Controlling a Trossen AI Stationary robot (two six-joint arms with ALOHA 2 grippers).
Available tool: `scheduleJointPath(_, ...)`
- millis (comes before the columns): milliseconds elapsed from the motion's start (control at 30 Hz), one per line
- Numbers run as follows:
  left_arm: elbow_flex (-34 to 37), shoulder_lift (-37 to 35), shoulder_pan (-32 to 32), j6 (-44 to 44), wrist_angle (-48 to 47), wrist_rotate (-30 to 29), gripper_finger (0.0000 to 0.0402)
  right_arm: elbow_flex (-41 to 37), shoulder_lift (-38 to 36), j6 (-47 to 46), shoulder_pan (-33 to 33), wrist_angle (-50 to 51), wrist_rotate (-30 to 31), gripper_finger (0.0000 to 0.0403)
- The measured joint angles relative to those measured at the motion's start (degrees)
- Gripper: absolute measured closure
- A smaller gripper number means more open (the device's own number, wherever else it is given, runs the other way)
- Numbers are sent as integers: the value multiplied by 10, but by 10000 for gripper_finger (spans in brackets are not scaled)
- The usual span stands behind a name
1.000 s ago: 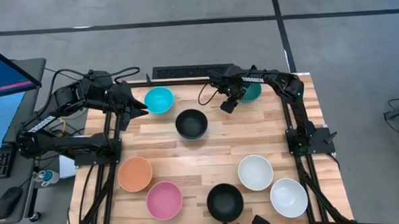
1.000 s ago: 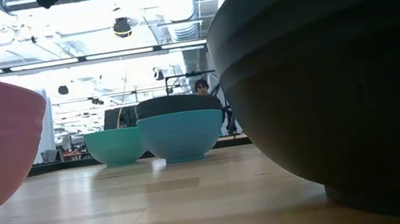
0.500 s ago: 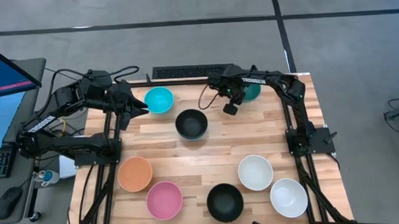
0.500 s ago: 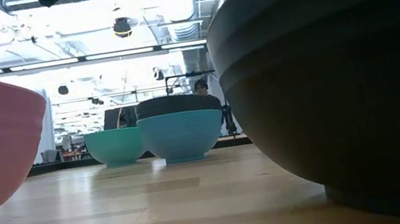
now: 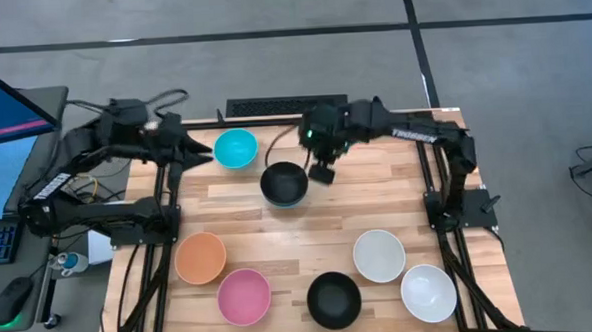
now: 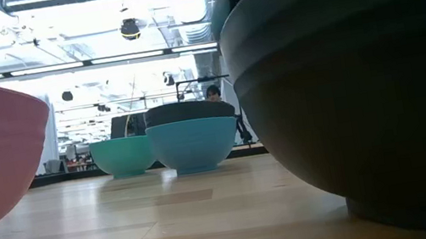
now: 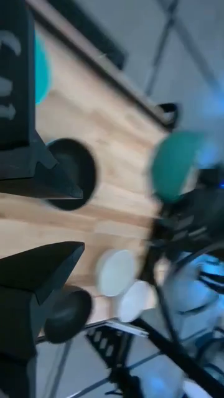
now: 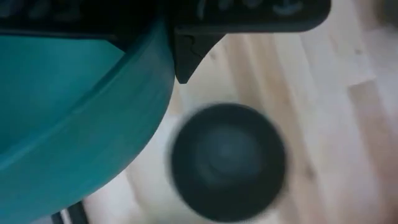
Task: Nest bowls inside each other
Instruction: Stack the green bowl on top of the top black bowl
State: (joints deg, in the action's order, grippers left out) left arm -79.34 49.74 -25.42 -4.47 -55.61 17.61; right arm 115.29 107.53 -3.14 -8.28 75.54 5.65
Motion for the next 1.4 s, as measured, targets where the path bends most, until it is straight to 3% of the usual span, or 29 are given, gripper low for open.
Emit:
scheduleJointPath(267,-89,1,-8,-3,-68,-4,290,39,84,16,68,-66,8,393)
scheduleJointPath(700,-90,-4,-8,-11,-95,-2,290,148,234,21,79,-45,2,392)
scheduleJointPath(933,-90,-3,-8,-8,-97,0,290,162,270,17,79,-8,-57,333)
scheduleJointPath(1400,-90,-3,-8,-7,-97,0,290,163,285,-29,66,42,-55,246)
